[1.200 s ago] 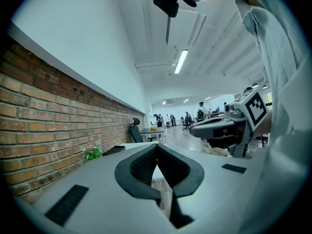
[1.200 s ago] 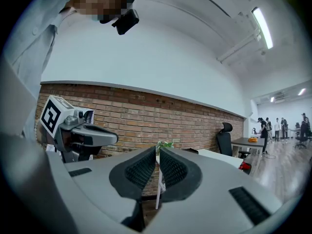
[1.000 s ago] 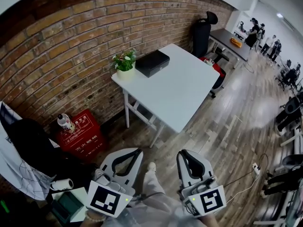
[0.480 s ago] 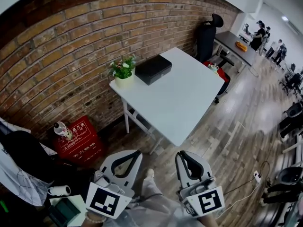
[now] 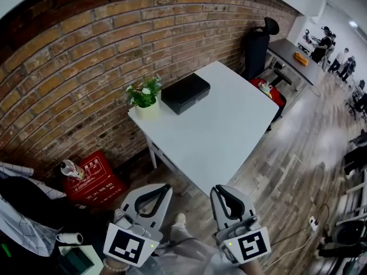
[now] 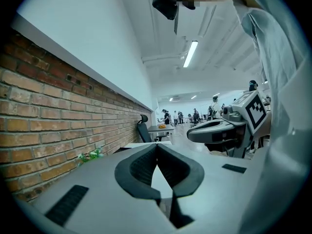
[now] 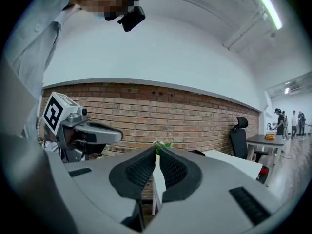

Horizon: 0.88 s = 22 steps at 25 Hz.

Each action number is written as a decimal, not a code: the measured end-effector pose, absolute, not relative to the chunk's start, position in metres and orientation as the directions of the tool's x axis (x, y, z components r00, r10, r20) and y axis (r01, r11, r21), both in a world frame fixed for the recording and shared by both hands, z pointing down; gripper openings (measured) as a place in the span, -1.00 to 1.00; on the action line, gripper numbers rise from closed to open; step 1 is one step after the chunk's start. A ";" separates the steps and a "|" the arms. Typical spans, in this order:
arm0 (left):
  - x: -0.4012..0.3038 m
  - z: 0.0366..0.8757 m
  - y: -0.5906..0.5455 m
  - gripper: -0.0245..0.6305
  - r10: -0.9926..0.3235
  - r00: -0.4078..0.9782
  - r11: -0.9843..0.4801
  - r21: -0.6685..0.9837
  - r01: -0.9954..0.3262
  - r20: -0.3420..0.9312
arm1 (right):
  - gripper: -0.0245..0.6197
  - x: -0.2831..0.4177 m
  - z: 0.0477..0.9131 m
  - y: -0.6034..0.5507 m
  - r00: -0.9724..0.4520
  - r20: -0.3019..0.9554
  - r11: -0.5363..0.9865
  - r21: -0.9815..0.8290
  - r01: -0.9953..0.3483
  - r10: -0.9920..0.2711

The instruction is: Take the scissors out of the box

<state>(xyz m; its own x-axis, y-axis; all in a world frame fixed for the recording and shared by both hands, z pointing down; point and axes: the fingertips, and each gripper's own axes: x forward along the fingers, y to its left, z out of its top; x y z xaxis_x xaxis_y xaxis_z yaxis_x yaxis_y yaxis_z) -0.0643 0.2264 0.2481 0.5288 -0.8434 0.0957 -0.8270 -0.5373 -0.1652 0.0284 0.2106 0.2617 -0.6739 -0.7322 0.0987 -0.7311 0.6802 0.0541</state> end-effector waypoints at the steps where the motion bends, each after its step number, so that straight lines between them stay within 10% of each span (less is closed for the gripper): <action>1: -0.062 0.248 0.218 -0.87 -0.844 0.527 -0.536 -0.169 -0.827 0.100 | -0.76 0.030 0.263 0.201 -0.678 0.105 0.685 0.053 -0.726 -0.727; 22: -0.043 0.259 0.094 -0.87 -0.888 0.444 -0.457 -0.112 -0.883 0.122 | -0.76 0.053 0.274 0.067 -0.729 0.112 0.735 0.025 -0.678 -0.676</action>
